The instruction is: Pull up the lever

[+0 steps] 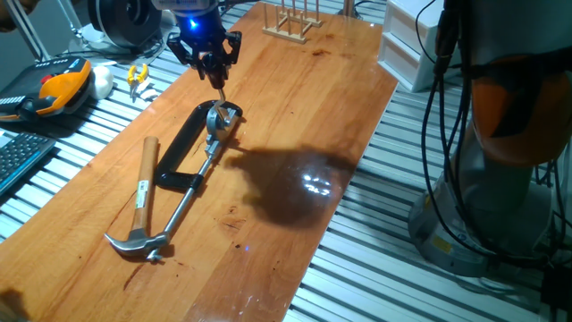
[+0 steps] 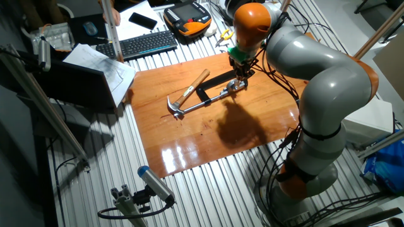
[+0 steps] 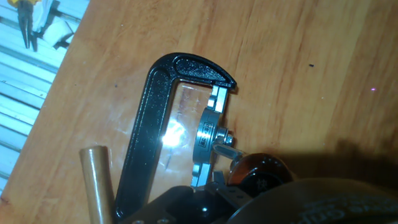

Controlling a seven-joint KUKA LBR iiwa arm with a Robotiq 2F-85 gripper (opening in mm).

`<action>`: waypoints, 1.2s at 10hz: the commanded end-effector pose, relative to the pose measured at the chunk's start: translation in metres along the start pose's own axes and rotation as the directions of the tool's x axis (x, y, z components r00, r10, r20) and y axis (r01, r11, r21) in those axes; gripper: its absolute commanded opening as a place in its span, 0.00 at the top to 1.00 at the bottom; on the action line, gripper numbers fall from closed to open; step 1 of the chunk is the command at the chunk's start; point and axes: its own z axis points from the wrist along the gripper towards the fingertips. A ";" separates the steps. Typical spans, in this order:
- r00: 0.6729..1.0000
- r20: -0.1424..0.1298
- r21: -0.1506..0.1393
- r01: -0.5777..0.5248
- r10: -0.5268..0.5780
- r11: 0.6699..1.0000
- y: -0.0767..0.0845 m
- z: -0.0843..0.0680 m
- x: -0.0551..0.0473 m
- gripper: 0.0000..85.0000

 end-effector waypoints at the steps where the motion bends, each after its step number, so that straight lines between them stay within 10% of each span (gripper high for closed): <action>1: 1.000 -0.005 -0.003 0.003 -0.003 1.000 0.002 0.002 -0.001 1.00; 7: 1.000 -0.020 0.004 0.007 -0.007 1.000 0.006 0.011 -0.011 1.00; 12: 0.997 -0.083 0.023 0.005 -0.004 1.000 0.004 0.020 -0.033 1.00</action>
